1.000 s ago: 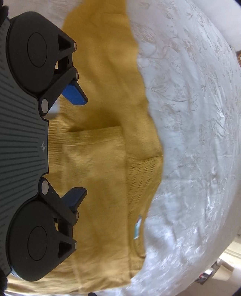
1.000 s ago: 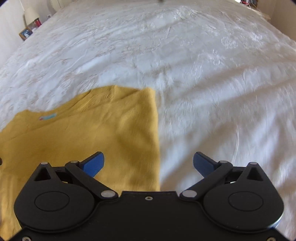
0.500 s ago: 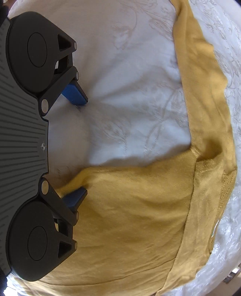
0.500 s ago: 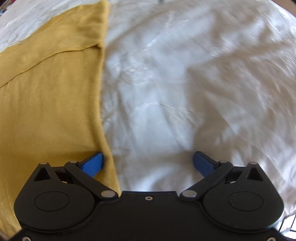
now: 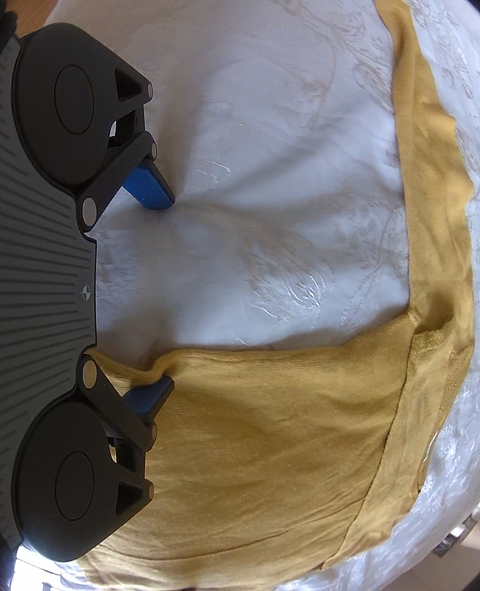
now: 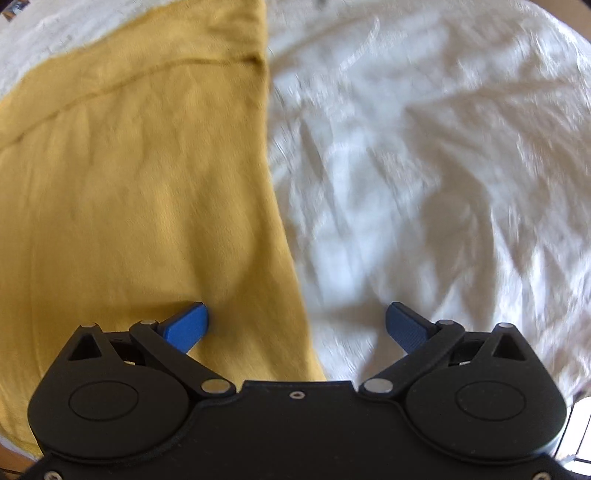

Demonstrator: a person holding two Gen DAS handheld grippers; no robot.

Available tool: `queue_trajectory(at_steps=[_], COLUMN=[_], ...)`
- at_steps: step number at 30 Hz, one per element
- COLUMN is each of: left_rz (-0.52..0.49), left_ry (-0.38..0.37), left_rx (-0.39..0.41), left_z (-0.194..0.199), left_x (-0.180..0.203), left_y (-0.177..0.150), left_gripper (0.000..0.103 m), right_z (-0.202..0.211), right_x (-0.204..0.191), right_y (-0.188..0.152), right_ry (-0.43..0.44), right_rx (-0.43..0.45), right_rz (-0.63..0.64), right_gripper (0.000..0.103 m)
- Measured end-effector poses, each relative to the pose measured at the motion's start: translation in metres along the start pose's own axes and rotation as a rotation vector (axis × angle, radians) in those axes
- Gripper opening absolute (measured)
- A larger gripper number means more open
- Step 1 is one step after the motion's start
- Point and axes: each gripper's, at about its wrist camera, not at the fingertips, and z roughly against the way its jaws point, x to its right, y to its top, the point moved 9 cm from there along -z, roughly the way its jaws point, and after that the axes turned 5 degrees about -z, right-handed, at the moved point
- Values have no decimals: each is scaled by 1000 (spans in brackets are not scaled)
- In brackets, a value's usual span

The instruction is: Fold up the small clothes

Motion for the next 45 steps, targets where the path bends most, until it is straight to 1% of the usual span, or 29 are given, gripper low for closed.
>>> queue_trajectory(at_steps=[2,6,9,12,17,20,24,29,32,38,41,45], left_rz=[26,70,84,104,223,267,294,322,336,375,382,397], left_ry=[2,22,40,63,74,77,91,107,128,162,160,162], left_rx=[-2,-11,-39,-38,64,136,210,260,288,339,356,365], left_z=[1,2,4,10,48,67,88,101,110,122,120,115], left_x=[-1,2,5,8,8,15,23,20,7,-38,-67,-114], left_y=[-6,-23,-40,-48,-40,-24,-13,0,6,26,40,62], left_gripper=[98,98,98,98,98,98,98,98,98,98,98,98], right_z=[-1,3,21,50,92,110,125,135,138,145,145,146], right_x=[4,1,-10,-28,-61,-83,-107,-130,-139,-160,-175,-200], right_y=[-2,1,7,17,33,42,45,40,40,45,51,61], right_ry=[4,16,57,141,278,345,407,457,470,477,454,438], right_rx=[-4,6,64,145,260,306,345,359,356,370,379,363], right_rz=[-15,24,59,90,136,180,244,297,300,283,271,234], right_gripper=[102,102,102,102,102,102,102,102,102,102,102,102])
